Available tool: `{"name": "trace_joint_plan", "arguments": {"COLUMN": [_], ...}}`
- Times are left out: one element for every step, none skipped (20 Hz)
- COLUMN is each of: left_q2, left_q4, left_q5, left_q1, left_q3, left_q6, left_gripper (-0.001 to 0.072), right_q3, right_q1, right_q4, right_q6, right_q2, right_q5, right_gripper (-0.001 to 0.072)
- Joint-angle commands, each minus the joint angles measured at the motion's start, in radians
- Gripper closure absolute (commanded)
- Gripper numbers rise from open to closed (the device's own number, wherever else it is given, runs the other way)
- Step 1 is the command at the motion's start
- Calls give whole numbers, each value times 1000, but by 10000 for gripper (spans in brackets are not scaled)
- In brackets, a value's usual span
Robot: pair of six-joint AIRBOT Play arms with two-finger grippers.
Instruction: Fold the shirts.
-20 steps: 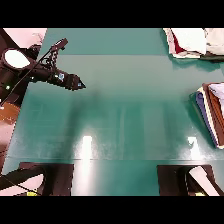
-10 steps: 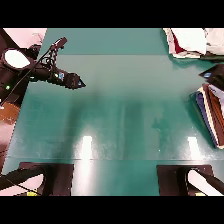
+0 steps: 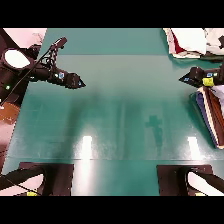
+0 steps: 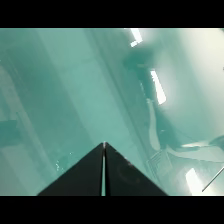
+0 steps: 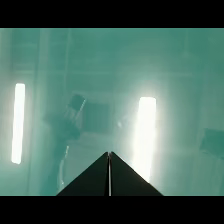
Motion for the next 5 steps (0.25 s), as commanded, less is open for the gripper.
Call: {"name": "trace_joint_plan", "arguments": {"left_q2": [1, 1, 1, 1, 1], "left_q4": [0, 0, 0, 0, 0], "left_q5": [0, 0, 0, 0, 0], "left_q1": [0, 0, 0, 0, 0], "left_q3": [1, 1, 1, 1, 1], "left_q6": [0, 0, 0, 0, 0], "left_gripper": [676, 676, 676, 676, 676], "right_q3": [1, 1, 1, 1, 1], "right_q1": [9, 9, 9, 9, 9], "right_q4": [0, 1, 1, 1, 2], "right_q6": [-5, -5, -5, -5, -5], "right_q2": [22, 23, 21, 21, 22], "right_q5": [-39, -37, -31, -27, -27], "right_gripper": [698, 698, 698, 698, 698]}}
